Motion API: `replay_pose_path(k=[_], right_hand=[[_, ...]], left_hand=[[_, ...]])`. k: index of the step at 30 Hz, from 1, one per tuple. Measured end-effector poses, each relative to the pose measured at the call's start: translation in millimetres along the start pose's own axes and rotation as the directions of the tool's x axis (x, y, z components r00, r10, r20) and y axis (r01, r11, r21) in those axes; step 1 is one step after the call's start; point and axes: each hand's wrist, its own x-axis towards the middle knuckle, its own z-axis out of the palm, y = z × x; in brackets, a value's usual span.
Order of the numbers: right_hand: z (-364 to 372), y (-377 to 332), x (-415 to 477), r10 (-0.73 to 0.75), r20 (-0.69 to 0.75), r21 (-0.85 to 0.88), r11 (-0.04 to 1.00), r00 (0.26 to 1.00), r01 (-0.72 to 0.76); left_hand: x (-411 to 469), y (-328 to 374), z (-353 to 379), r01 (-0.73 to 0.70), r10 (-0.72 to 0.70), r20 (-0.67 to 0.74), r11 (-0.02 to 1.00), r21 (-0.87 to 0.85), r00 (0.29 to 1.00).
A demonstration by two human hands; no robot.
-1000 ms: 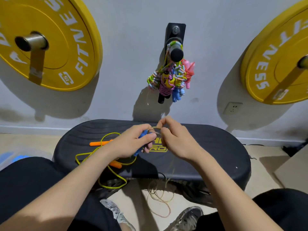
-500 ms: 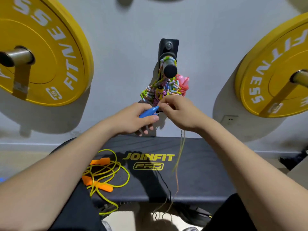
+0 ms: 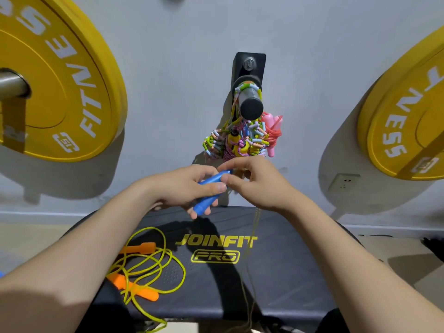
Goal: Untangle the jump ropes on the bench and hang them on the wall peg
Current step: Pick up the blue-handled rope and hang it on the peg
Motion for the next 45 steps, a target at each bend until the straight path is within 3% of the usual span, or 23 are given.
replay_pose_path(k=[4, 7, 9, 12, 16, 21, 27, 33, 37, 42, 45], right_hand=[[1.0, 11.4, -0.3, -0.034, 0.071, -0.19, 0.981, 0.997, 0.047], [4.3, 17.4, 2.3, -0.017, 0.039, -0.118, 0.993, 0.999, 0.021], [9.5, 16.8, 5.6, -0.008, -0.04, -0.026, 1.0, 0.999, 0.007], [17.2, 13.3, 12.3, 0.005, -0.086, 0.088, 0.996, 0.996, 0.002], [18.6, 10.9, 16.7, 0.002, -0.024, 0.211, 0.977, 1.0, 0.003], [17.9, 10.2, 16.9, 0.023, 0.067, 0.347, 0.937, 0.997, -0.045], [10.5, 11.6, 6.4, 0.113, 0.064, 0.451, 0.883, 0.992, -0.13], [18.9, 16.0, -2.1, 0.31, 0.048, 0.316, 0.897, 0.95, -0.309], [35.7, 10.6, -13.1, 0.465, 0.181, 0.15, 0.858, 0.867, -0.491], [43.6, 10.1, -8.2, 0.452, 0.379, -0.092, 0.887, 0.807, -0.453], [45.5, 12.4, -1.3, 0.427, 0.388, -0.147, 0.904, 0.817, -0.402]], left_hand=[[5.9, 0.9, -4.9, 0.037, -0.037, 0.001, 0.993, 0.11, 0.999], [9.3, 2.3, -5.0, 0.046, -0.018, -0.088, 0.944, 0.325, 0.996], [9.1, -0.4, 0.1, 0.045, 0.009, -0.142, 0.928, 0.371, 0.99], [4.5, -8.7, 7.8, 0.008, 0.052, -0.206, 0.96, 0.279, 0.977], [-9.7, -20.1, 10.3, 0.01, 0.035, -0.254, 0.985, 0.174, 0.966], [-29.3, -32.3, 3.1, 0.032, -0.045, -0.091, 0.99, -0.14, 0.995], [-29.7, -28.5, -11.6, -0.013, 0.033, 0.036, 0.888, -0.46, 0.999], [-7.9, -21.8, 6.2, -0.029, -0.006, -0.069, 0.869, -0.494, 0.998], [7.0, -10.5, 17.4, -0.074, -0.014, -0.194, 0.894, -0.441, 0.981], [16.7, -5.7, 11.6, -0.067, -0.054, -0.293, 0.919, -0.389, 0.955], [19.3, -4.5, 8.1, -0.044, -0.068, -0.288, 0.93, -0.365, 0.955]])
